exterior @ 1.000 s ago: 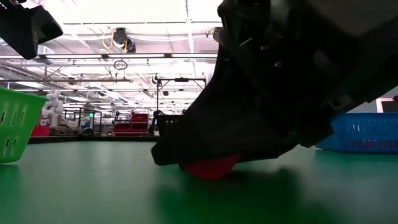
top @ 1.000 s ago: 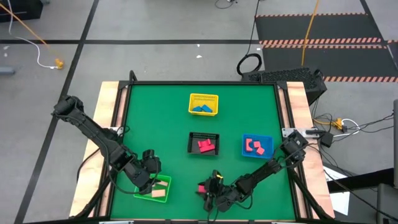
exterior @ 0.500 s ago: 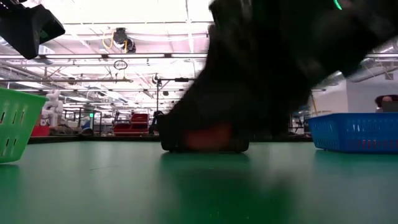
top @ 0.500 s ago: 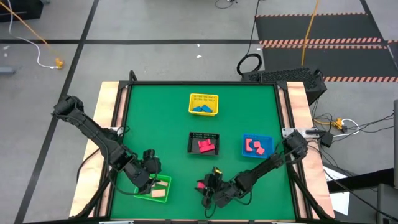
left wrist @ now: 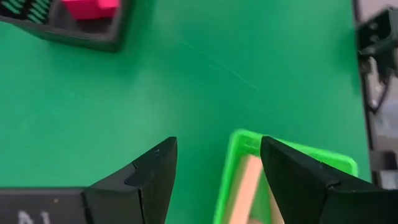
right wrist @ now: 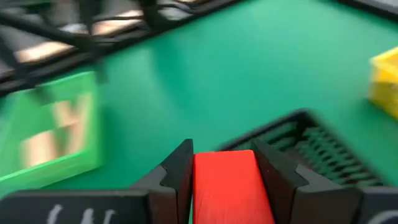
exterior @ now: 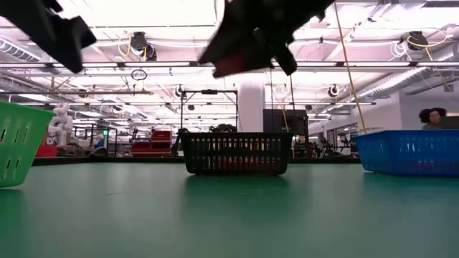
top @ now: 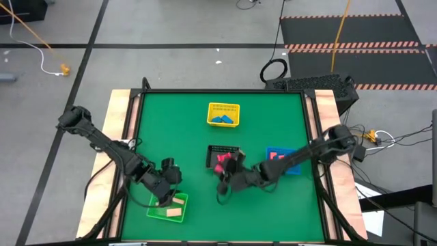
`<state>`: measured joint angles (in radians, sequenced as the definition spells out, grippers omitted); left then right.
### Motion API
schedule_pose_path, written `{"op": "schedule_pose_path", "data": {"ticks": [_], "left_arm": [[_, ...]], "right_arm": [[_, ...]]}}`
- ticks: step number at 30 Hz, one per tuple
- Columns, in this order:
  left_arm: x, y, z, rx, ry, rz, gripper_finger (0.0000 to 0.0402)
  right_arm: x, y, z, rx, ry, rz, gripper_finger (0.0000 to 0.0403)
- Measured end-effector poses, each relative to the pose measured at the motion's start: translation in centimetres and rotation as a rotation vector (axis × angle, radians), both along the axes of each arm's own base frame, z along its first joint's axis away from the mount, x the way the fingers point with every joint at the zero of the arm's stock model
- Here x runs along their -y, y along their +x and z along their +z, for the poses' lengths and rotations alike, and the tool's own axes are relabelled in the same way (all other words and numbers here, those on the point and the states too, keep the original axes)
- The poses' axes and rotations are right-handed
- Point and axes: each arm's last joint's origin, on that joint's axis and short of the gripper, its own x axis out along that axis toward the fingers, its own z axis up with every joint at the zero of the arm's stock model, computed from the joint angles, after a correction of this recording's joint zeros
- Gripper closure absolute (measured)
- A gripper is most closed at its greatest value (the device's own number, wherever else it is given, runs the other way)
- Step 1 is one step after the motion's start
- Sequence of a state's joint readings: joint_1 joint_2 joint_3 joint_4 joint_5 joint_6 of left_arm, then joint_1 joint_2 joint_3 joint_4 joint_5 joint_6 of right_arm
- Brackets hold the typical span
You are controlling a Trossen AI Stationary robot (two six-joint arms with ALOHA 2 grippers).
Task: Sort & place blocks by color
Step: Put the red block into the black bin, then return to Home Position
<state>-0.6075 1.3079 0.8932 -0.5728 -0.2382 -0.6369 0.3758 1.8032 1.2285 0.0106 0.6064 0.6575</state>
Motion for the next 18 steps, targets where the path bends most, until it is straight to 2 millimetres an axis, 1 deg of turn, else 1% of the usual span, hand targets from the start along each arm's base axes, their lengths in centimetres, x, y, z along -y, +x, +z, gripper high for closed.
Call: {"op": "schedule_pose_path", "data": {"ticks": [5,7,9,12,14,16,18], "left_arm": [[-1.1,0.7,0.0,0.001,0.000,0.053,0.0170],[-1.6,1.0,0.0,0.001,0.000,0.073,0.0170],[-2.0,1.2,0.0,0.002,-0.001,0.093,0.0170],[-2.7,1.5,0.0,0.002,-0.005,0.127,0.0170],[-3.1,1.7,0.0,0.001,-0.011,0.153,0.0170],[-3.5,1.9,0.0,0.000,-0.009,0.169,0.0170],[-3.9,2.1,0.0,0.002,0.000,0.176,0.0170]], "right_arm": [[4.7,0.6,-0.3,-0.085,-0.015,-0.114,0.0289],[6.2,0.9,-0.9,-0.098,0.022,-0.118,0.0289],[7.4,1.0,-1.6,-0.104,0.075,-0.106,0.0273],[8.8,0.6,-2.8,-0.128,0.142,-0.114,0.0235],[9.4,0.2,-3.3,-0.139,0.173,-0.136,0.0219],[9.8,-0.2,-3.7,-0.147,0.210,-0.130,0.0210],[9.8,-0.1,-3.7,-0.132,0.264,-0.096,0.0207]]}}
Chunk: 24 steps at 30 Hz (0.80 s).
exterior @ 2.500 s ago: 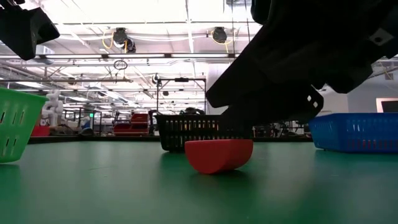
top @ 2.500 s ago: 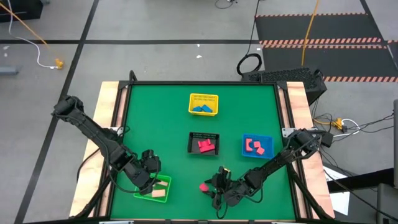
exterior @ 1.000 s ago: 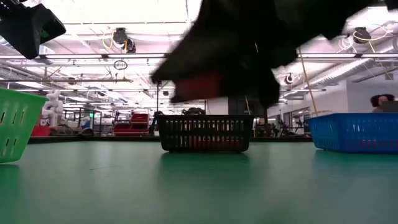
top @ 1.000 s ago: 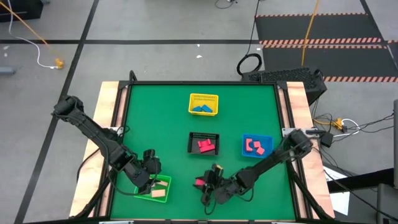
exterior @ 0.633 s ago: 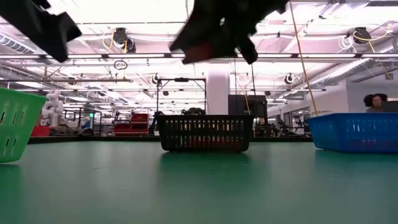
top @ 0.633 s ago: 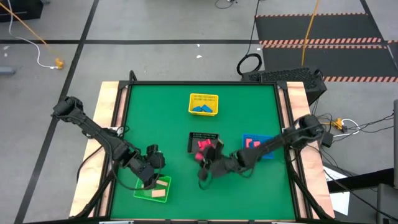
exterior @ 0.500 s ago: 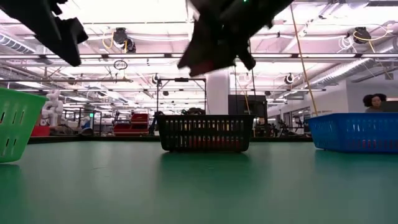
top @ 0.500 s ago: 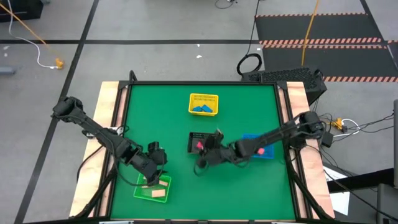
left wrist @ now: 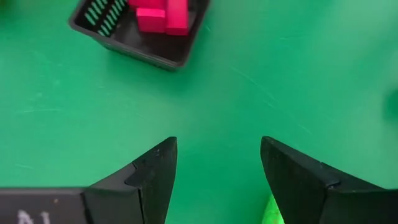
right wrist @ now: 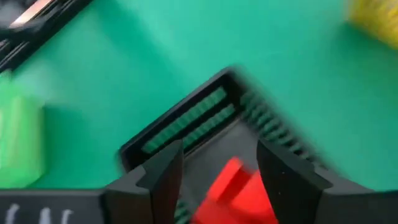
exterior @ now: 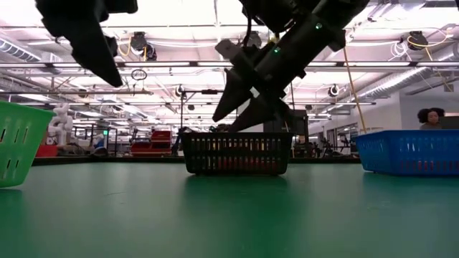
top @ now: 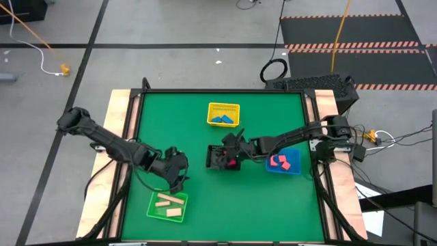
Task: Sort & place blocks by color
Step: Return to Home Position
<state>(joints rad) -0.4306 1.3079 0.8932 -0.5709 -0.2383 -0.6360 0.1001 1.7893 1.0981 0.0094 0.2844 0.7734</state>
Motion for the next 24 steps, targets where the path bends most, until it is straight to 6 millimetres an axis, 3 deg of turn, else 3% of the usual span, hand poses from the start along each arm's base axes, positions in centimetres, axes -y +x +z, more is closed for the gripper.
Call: {"op": "schedule_pose_path", "data": {"ticks": [6,12,16,19,24], "left_arm": [[-1.8,0.6,0.1,0.004,0.002,0.069,0.0170],[-4.0,0.3,1.8,0.073,0.022,0.091,0.0170],[-5.6,-1.4,3.5,0.109,0.051,0.089,0.0170],[-6.6,-3.2,4.7,0.121,0.071,0.093,0.0170],[-8.0,-6.8,6.4,0.146,0.110,0.104,0.0170]], "right_arm": [[-0.3,-0.1,0.7,0.012,0.065,0.128,0.0204],[0.1,-2.0,5.4,0.090,-0.034,0.227,0.0203],[0.4,-4.1,8.3,0.077,-0.200,0.283,0.0203],[0.9,-5.9,9.5,0.002,-0.294,0.264,0.0202],[1.6,-9.1,9.4,-0.069,-0.346,0.178,0.0202]]}}
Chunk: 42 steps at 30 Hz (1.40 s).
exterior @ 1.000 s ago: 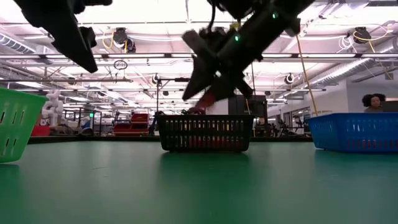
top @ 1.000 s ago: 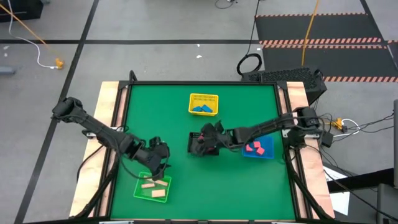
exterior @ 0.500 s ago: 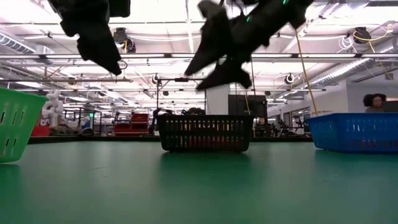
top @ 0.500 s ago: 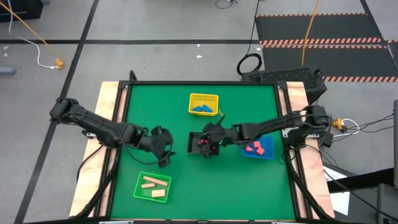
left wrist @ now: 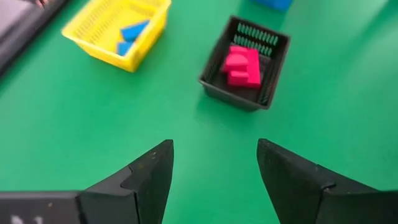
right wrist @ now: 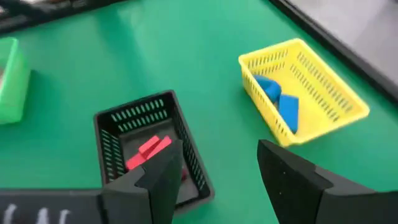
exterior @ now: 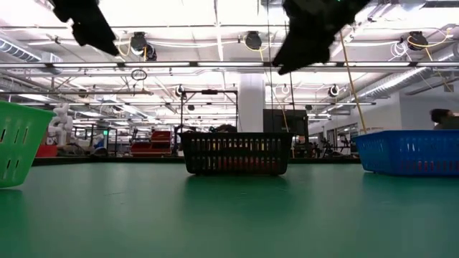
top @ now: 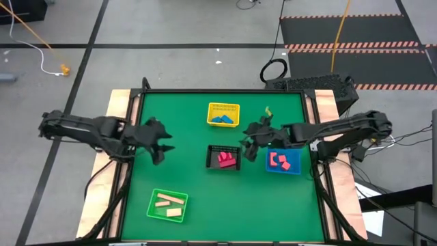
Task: Sort & place blocks by color
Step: Return to Home Position
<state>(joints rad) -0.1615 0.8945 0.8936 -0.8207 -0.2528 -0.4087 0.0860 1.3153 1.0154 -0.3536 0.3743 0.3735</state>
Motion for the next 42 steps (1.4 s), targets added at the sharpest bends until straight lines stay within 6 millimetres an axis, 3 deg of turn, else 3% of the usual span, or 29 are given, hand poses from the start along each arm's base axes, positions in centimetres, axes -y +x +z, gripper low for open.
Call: {"op": "schedule_pose_path", "data": {"ticks": [5,9,13,23,30,37,42], "left_arm": [[-0.8,-3.6,1.6,0.100,0.051,0.040,0.0170],[-1.4,-5.9,2.7,0.209,0.080,0.096,0.0170],[-1.7,-7.6,3.5,0.301,0.109,0.104,0.0170],[-2.4,-11.3,4.2,0.449,0.106,0.128,0.0170],[-2.7,-12.9,4.1,0.474,0.125,0.115,0.0170],[-3.0,-13.9,3.4,0.448,0.143,0.178,0.0170],[-3.0,-13.7,2.0,0.463,0.123,0.210,0.0170]], "right_arm": [[0.3,-3.4,-2.8,0.107,0.102,-0.067,0.0202],[0.2,-5.9,-5.2,0.296,0.224,-0.114,0.0202],[-0.1,-7.4,-6.2,0.493,0.245,-0.079,0.0202],[-0.3,-8.6,-6.5,0.567,0.173,-0.046,0.0203],[-0.2,-9.8,-8.8,0.534,0.230,-0.075,0.0204],[-0.1,-10.7,-9.7,0.602,0.229,-0.065,0.0204],[0.0,-11.2,-10.2,0.602,0.233,-0.069,0.0204]]}}
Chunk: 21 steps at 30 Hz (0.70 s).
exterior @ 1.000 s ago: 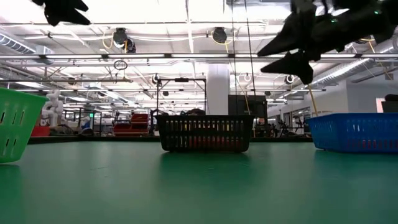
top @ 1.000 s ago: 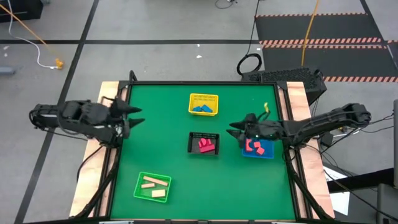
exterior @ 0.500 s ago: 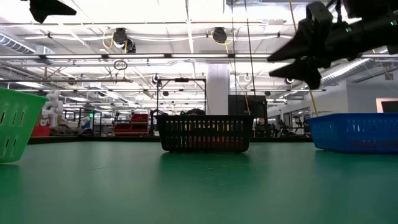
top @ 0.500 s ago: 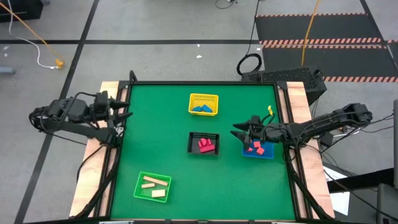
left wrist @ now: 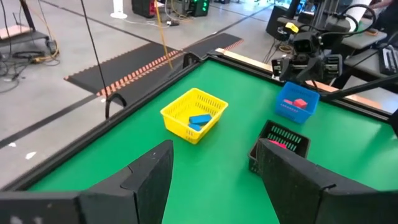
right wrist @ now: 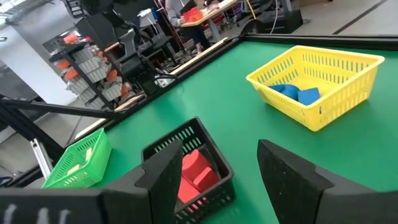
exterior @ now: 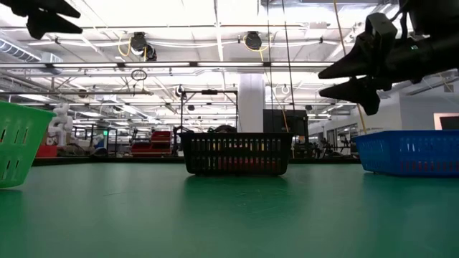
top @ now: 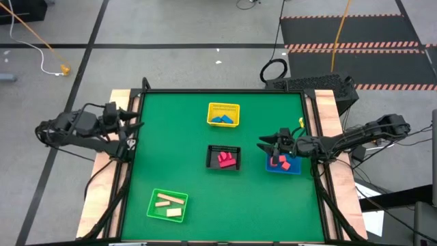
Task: Sort & place blocks by color
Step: Return to Home Position
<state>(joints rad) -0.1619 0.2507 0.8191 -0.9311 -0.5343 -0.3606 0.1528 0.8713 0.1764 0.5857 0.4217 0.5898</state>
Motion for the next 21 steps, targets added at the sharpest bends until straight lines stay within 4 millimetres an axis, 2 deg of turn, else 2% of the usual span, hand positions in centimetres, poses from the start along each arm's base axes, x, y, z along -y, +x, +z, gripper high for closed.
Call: {"op": "schedule_pose_path", "data": {"ticks": [10,21], "left_arm": [[0.6,3.3,-4.7,0.049,-0.045,0.000,0.0169],[1.1,6.6,-8.9,0.222,-0.050,-0.017,0.0170]], "right_arm": [[0.1,-0.6,-1.0,-0.002,0.053,-0.009,0.0204],[0.1,-0.8,-1.3,-0.006,0.072,-0.012,0.0204]]}}
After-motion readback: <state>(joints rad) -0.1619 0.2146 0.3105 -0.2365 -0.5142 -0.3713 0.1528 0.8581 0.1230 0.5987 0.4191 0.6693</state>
